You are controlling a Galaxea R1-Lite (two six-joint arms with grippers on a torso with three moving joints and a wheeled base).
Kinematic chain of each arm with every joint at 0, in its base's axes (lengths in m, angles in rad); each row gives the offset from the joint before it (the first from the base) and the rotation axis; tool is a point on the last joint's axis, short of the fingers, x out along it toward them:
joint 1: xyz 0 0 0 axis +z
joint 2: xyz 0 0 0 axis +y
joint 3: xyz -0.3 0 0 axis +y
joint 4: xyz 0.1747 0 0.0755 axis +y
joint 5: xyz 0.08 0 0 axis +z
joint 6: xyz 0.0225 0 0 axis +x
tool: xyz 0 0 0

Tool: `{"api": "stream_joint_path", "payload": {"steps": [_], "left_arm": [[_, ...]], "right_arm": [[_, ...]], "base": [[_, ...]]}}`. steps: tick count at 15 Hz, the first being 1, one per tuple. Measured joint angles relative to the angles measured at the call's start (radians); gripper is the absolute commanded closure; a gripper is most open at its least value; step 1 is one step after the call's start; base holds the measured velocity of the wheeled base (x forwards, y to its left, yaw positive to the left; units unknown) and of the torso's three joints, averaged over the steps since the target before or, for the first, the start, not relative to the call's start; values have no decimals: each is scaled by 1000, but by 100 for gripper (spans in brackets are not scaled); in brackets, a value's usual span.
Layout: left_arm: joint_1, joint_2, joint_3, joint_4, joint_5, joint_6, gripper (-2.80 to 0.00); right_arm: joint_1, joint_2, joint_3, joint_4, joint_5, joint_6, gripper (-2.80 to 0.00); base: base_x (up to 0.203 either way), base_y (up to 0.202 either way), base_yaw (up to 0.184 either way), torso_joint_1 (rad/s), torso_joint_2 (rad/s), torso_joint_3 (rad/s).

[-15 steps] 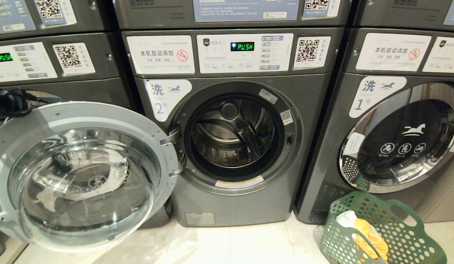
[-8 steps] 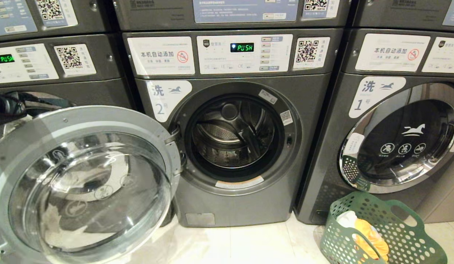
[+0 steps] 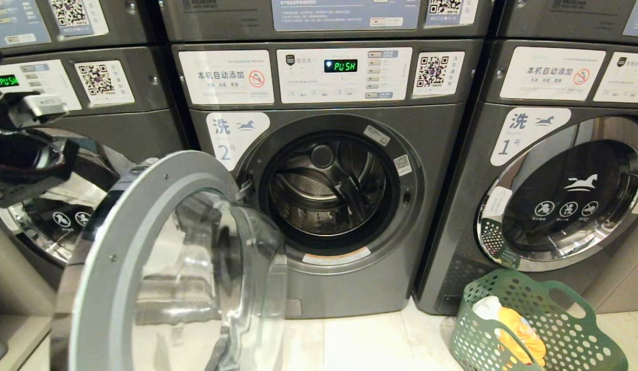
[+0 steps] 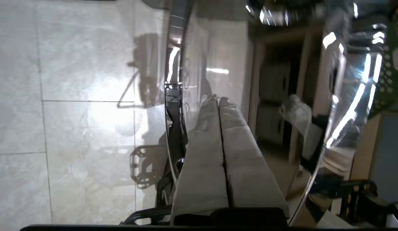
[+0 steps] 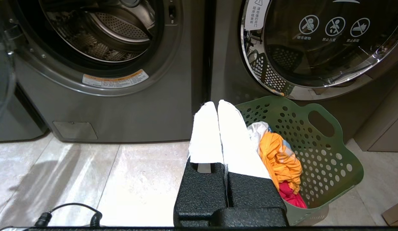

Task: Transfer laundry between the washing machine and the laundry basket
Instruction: Close the washing machine door with the left hand

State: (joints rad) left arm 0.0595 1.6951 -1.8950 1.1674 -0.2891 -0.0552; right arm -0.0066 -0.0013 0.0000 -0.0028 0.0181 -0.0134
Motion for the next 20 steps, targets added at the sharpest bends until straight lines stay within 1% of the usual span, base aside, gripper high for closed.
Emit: {"api": "stream_joint_path", "payload": {"steps": [3, 5, 7, 8, 9, 10, 11, 12, 13, 14, 15, 16, 17, 18, 20], "left_arm": [[-201, 6, 11, -25, 3, -80, 0], [-342, 66, 12, -119, 29, -137, 0], [-458, 154, 10, -287, 92, -192, 0], [-508, 212, 9, -403, 131, -208, 0], [-548, 276, 4, -515, 173, -212, 0], [-583, 348, -8, -647, 219, -201, 0], [-605, 413, -18, -783, 264, -168, 0], [-625, 483, -26, -944, 314, -108, 0], [-642, 547, -30, -1109, 368, -32, 0], [-666, 600, -32, -1286, 430, 59, 0], [-703, 645, -25, -1462, 492, 147, 0], [-740, 668, -4, -1596, 531, 206, 0], [-770, 669, 20, -1684, 549, 234, 0], [-790, 655, 40, -1733, 557, 244, 0], [-799, 609, 56, -1734, 562, 251, 0]], "right_arm": [[1, 0, 0, 0, 0, 0, 0], [0, 0, 0, 0, 0, 0, 0], [0, 0, 0, 0, 0, 0, 0], [0, 0, 0, 0, 0, 0, 0], [1, 0, 0, 0, 0, 0, 0], [1, 0, 0, 0, 0, 0, 0], [1, 0, 0, 0, 0, 0, 0], [0, 0, 0, 0, 0, 0, 0], [0, 0, 0, 0, 0, 0, 0], [0, 0, 0, 0, 0, 0, 0], [0, 0, 0, 0, 0, 0, 0], [0, 0, 0, 0, 0, 0, 0], [0, 0, 0, 0, 0, 0, 0], [0, 0, 0, 0, 0, 0, 0], [0, 0, 0, 0, 0, 0, 0]], "base": [[0, 0, 0, 0, 0, 0], [0, 0, 0, 0, 0, 0], [0, 0, 0, 0, 0, 0], [0, 0, 0, 0, 0, 0], [0, 0, 0, 0, 0, 0], [0, 0, 0, 0, 0, 0], [0, 0, 0, 0, 0, 0], [0, 0, 0, 0, 0, 0], [0, 0, 0, 0, 0, 0], [0, 0, 0, 0, 0, 0], [0, 0, 0, 0, 0, 0], [0, 0, 0, 0, 0, 0], [0, 0, 0, 0, 0, 0], [0, 0, 0, 0, 0, 0], [0, 0, 0, 0, 0, 0]]}}
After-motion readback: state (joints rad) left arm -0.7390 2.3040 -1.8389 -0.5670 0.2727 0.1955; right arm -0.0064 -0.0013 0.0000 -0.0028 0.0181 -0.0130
